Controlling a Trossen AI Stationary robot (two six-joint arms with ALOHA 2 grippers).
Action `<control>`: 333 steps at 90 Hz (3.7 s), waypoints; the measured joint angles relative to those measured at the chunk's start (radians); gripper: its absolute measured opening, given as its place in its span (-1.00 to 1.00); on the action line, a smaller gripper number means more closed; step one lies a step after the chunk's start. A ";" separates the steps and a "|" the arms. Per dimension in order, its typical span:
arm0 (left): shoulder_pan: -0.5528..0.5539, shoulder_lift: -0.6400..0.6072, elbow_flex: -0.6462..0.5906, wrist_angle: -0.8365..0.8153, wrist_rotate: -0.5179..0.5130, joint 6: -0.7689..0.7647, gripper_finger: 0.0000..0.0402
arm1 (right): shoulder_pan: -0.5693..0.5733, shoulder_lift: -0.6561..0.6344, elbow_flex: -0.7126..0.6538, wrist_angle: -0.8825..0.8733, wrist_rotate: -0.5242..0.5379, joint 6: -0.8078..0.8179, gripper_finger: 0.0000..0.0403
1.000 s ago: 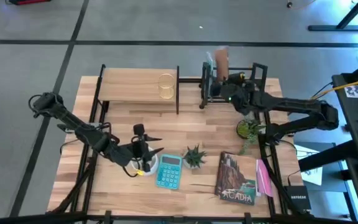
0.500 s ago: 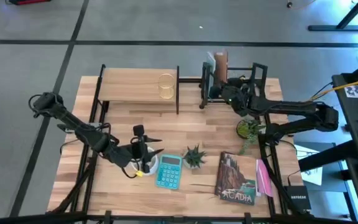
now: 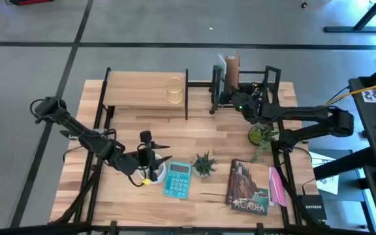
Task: Stock shelves
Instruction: Put the purple book on the book shelf
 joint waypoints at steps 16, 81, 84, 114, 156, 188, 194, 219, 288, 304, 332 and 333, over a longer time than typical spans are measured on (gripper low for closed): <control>0.000 0.000 0.000 0.000 0.000 0.000 -0.23 | 0.003 0.069 0.001 0.095 0.019 -0.055 -1.00; 0.000 0.000 0.000 -0.002 0.000 -0.001 -0.23 | 0.001 0.180 0.001 0.317 0.067 -0.182 -0.99; 0.000 0.000 0.000 -0.002 0.000 0.003 -0.23 | 0.001 0.186 0.001 0.323 0.070 -0.181 -0.99; 0.000 0.000 0.000 -0.003 0.000 -0.005 -0.23 | 0.000 0.200 0.001 0.316 0.030 -0.184 -0.85; 0.000 0.000 0.000 -0.004 0.000 -0.011 -0.23 | 0.000 0.200 0.001 0.291 -0.025 -0.180 -0.24; 0.000 0.000 0.000 -0.005 0.000 -0.011 -0.23 | 0.001 0.114 0.001 0.207 -0.070 -0.180 -0.09; 0.000 0.000 0.000 -0.005 0.000 -0.011 -0.23 | 0.001 0.085 0.001 0.179 -0.092 -0.180 -0.09; 0.000 0.000 0.000 -0.004 0.000 -0.011 -0.23 | 0.001 -0.041 0.001 0.044 -0.204 -0.180 -0.09; 0.000 0.000 0.000 0.002 0.000 0.017 -0.23 | -0.142 -0.179 0.001 -0.265 -0.373 -0.159 -0.56; 0.000 0.000 0.000 0.000 0.000 0.018 -0.23 | -0.236 -0.050 0.001 -0.061 -0.517 -0.245 -0.84; -0.003 0.000 0.000 -0.010 0.027 -0.016 -0.23 | -0.282 0.009 0.001 0.003 -0.676 -0.312 -0.96; -0.003 0.000 0.000 -0.010 0.028 -0.017 -0.23 | -0.282 0.009 0.001 0.006 -0.679 -0.315 -0.96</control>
